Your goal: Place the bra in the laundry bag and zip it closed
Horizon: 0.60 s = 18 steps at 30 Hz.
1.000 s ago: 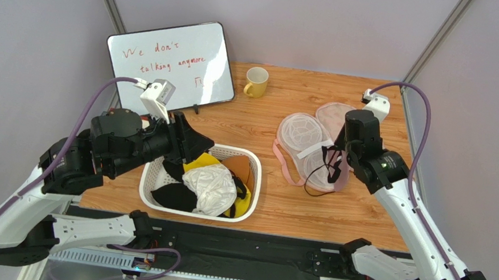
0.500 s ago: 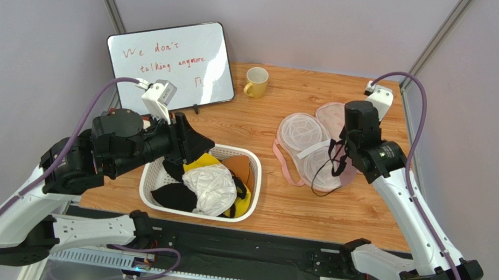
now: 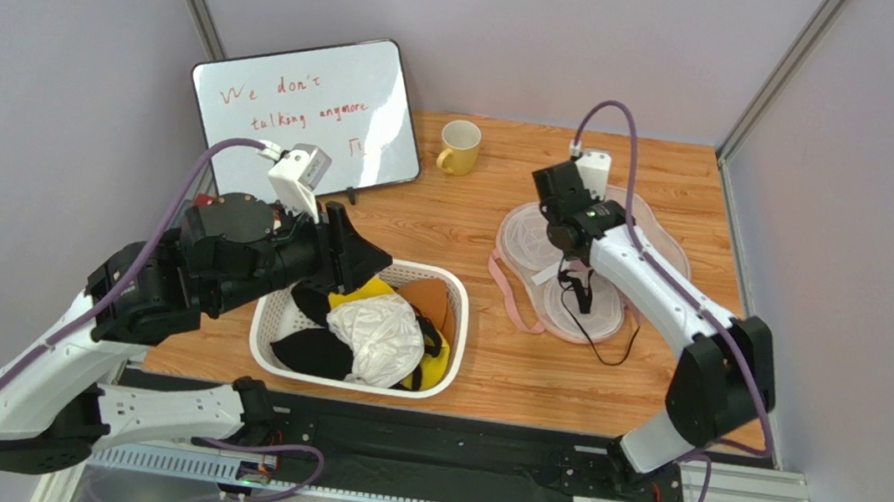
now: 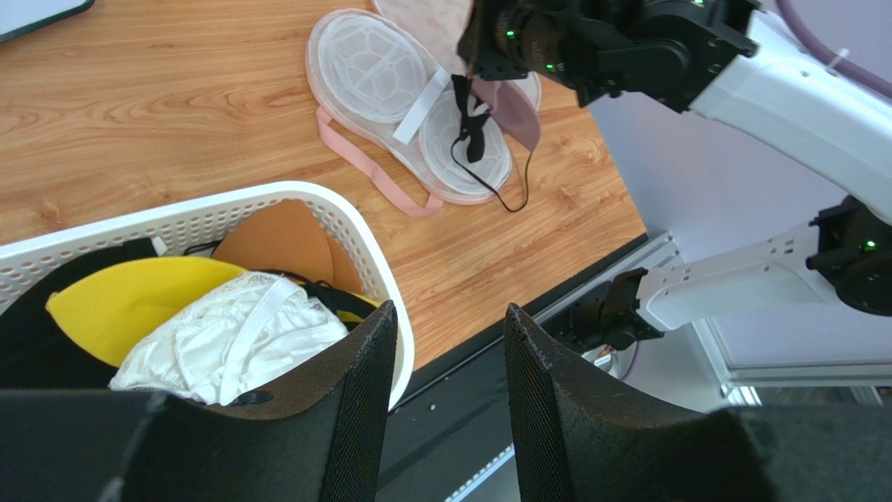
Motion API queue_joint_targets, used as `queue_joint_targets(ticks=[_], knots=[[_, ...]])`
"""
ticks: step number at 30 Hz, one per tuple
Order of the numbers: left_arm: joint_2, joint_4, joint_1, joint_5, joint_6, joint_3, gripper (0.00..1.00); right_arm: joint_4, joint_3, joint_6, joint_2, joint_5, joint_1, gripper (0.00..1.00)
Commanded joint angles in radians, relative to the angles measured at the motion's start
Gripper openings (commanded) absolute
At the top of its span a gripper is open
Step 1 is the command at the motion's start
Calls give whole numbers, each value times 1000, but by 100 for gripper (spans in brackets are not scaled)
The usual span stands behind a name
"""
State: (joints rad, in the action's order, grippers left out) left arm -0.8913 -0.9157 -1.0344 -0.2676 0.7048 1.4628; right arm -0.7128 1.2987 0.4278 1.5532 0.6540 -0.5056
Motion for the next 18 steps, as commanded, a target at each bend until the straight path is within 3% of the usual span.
queue_joint_targets(ticks=[1,18], knots=[[0,-12,-1,16,-7,5,49,13,111,45,71,-14,-30,0],[-34,-3,-1,21,19,-47,49,13,226,22,220,-71,-21,1]])
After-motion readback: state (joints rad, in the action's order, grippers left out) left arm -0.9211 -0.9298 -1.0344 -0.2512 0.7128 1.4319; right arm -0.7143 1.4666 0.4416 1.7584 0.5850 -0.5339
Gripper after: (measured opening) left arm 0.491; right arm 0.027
